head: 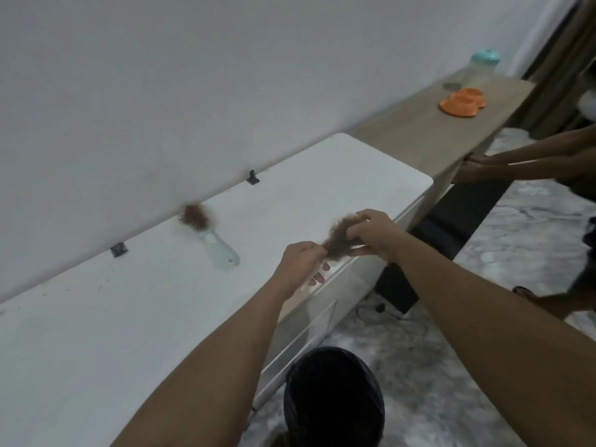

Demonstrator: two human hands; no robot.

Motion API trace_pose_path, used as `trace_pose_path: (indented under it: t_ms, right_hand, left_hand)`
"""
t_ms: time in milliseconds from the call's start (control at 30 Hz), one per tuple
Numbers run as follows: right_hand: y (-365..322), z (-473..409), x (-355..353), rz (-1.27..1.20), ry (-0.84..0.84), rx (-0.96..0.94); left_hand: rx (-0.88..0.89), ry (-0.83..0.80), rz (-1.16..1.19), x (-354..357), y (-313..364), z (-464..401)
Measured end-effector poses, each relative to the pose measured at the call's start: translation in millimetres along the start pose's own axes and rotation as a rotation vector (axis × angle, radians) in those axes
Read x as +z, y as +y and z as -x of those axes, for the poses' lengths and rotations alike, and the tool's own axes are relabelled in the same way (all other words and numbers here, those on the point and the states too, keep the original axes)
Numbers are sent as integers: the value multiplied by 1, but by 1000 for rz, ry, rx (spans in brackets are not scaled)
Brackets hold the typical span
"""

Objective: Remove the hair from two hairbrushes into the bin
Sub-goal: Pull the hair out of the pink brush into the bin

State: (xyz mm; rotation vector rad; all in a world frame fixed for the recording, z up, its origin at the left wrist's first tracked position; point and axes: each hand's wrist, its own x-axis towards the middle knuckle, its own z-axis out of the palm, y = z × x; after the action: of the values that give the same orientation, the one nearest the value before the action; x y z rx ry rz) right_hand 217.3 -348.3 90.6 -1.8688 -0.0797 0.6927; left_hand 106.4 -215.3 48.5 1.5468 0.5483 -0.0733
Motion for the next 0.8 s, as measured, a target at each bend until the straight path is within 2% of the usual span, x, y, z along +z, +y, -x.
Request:
trace_pose_path:
  t_ms: [267, 433, 633, 800]
  right_hand:
    - [40, 17, -47, -64, 61, 113]
    - [63, 32, -56, -249, 105, 149]
    - [106, 26, -58, -445, 265, 217]
    - [166, 15, -52, -363, 328, 267]
  left_hand:
    - [11, -68, -139, 54, -12, -5]
    - [-33, -103, -210, 75, -24, -10]
    - [-93, -195, -167, 100, -57, -17]
    - [-156, -190, -224, 122, -104, -28]
